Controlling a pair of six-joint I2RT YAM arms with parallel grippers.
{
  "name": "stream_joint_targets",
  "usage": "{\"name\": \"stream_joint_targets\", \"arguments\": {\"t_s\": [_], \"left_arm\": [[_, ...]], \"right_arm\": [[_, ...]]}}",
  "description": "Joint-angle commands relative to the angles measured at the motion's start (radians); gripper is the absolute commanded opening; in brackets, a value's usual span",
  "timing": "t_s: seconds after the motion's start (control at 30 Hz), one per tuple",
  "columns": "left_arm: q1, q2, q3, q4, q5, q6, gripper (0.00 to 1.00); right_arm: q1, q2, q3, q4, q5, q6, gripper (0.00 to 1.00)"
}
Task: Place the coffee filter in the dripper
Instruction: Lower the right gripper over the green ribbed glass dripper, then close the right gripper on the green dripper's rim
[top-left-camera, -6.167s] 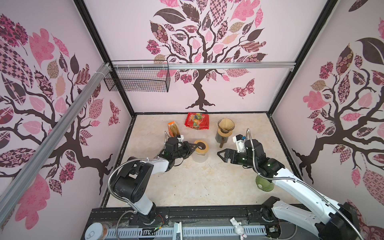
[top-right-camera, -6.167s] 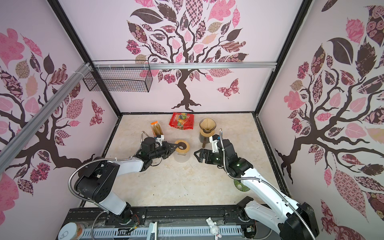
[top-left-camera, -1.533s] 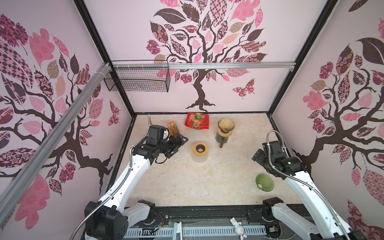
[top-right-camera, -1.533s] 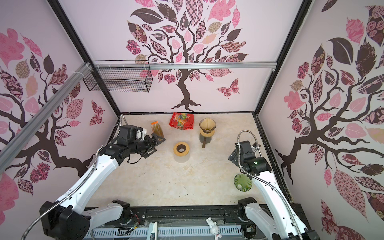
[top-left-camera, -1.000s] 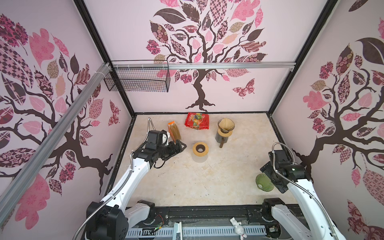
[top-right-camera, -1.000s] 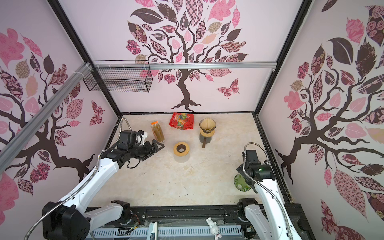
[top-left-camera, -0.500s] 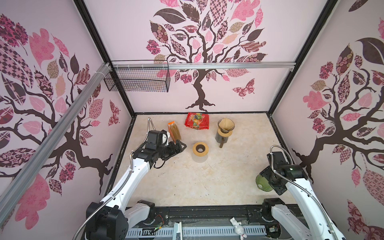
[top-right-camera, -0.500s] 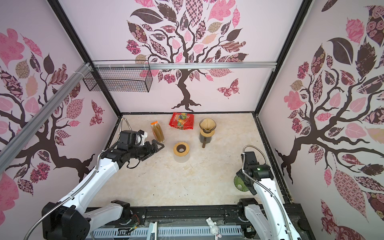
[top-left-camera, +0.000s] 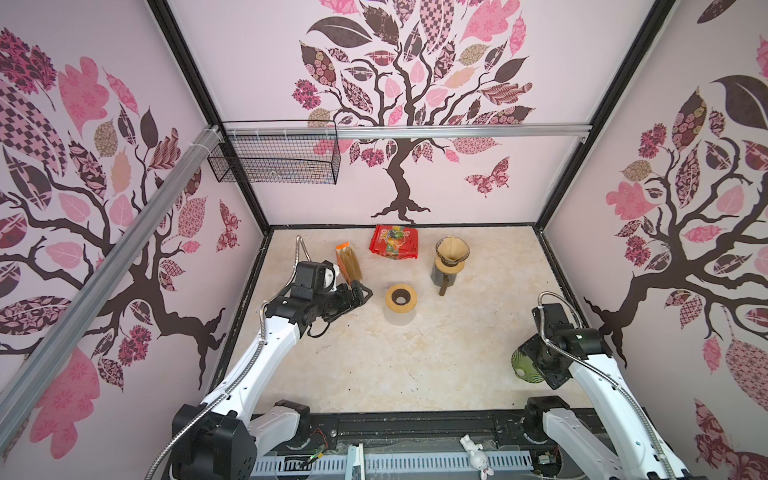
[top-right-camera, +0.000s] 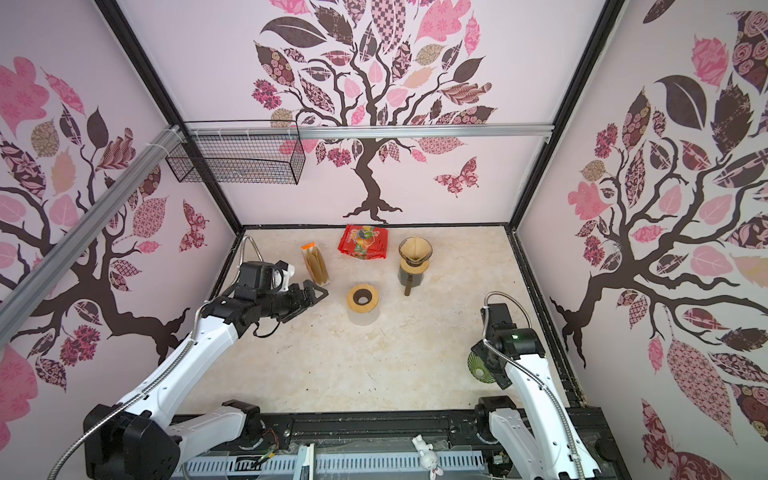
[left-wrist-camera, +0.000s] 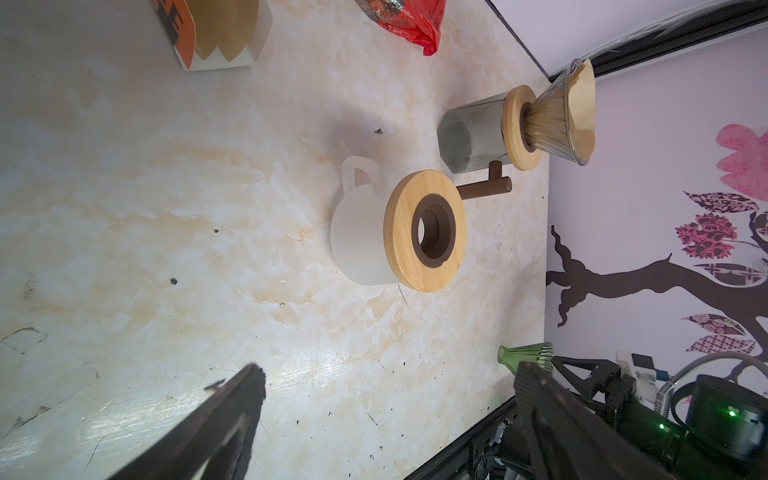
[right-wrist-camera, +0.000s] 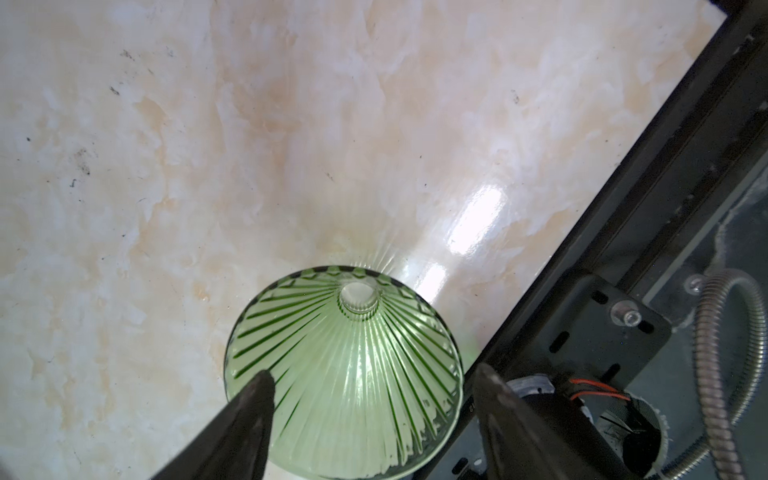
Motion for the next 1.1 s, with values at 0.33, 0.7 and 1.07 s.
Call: {"name": "stream_joint_targets", "arguments": {"t_s": [0.33,0.7,1.07], "left_arm": [[0.002,-0.018,-0.008,0.001,-0.015,0.017,0.97],[0.001,-0.022,-0.011,0.001,-0.018,0.017,0.97],[0.003,-0.022,-0.011,0.001,-0.02,0.016,0.97]], "right_arm": [[-0.004,0.021,0.106,0.094,-0.046,-0.179,0.67],[0.124,0.137,0.086,0.142,0.014,-0.16,0.6],[0.126,0.168,0.008,0.194,0.001,-0.166,0.51]]}}
